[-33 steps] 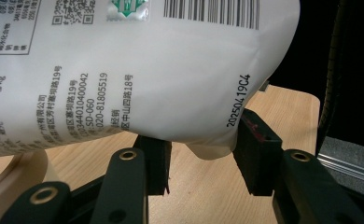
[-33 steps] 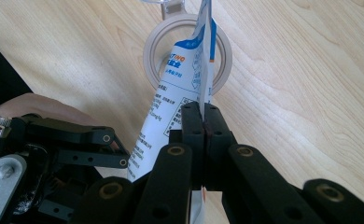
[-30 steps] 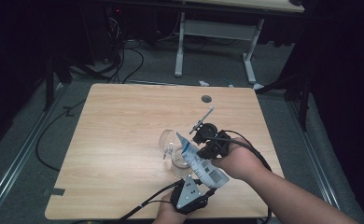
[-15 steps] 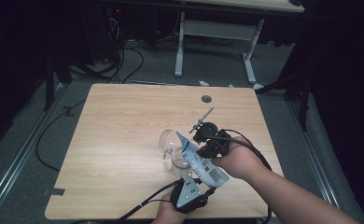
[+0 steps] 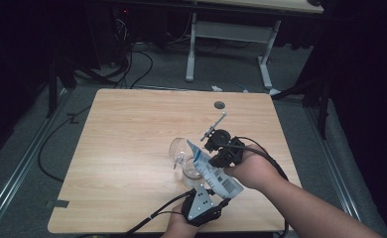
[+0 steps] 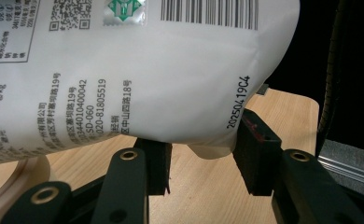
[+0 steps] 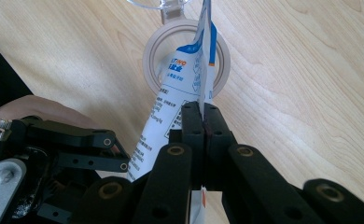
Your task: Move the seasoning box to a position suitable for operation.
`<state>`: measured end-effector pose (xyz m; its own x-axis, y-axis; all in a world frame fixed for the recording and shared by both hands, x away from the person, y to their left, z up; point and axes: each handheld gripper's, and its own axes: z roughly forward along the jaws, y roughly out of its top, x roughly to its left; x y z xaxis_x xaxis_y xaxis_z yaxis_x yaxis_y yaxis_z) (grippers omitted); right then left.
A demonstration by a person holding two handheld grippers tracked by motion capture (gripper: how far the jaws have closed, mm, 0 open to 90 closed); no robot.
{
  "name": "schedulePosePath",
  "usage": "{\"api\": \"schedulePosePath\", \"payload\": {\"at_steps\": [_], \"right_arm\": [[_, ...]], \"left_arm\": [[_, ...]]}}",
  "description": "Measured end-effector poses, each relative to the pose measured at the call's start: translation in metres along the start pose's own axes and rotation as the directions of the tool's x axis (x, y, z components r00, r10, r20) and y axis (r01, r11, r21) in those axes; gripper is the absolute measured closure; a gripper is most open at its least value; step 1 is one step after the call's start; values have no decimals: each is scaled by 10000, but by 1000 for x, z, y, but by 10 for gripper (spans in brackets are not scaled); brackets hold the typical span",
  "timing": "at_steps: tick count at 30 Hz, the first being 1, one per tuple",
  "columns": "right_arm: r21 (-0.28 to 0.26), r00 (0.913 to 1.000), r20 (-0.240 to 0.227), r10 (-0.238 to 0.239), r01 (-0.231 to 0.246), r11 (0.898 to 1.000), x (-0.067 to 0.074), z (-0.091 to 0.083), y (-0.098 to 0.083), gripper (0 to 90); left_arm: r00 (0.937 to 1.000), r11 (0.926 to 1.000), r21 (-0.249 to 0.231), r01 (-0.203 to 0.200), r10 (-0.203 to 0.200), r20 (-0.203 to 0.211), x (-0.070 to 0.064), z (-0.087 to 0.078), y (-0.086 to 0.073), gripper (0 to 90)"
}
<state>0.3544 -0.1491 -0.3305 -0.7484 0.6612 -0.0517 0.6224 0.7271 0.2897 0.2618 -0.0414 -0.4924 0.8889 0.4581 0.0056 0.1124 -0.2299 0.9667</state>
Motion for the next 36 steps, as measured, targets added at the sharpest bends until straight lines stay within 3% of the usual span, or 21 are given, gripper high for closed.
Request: {"api": "schedulePosePath", "payload": {"at_steps": [36], "right_arm": [[-35, 9999, 85, -126, 126, 9999, 1, 0, 3, 900]], "left_arm": [[9999, 9999, -41, 104, -104, 108, 3, 0, 3, 599]]}}
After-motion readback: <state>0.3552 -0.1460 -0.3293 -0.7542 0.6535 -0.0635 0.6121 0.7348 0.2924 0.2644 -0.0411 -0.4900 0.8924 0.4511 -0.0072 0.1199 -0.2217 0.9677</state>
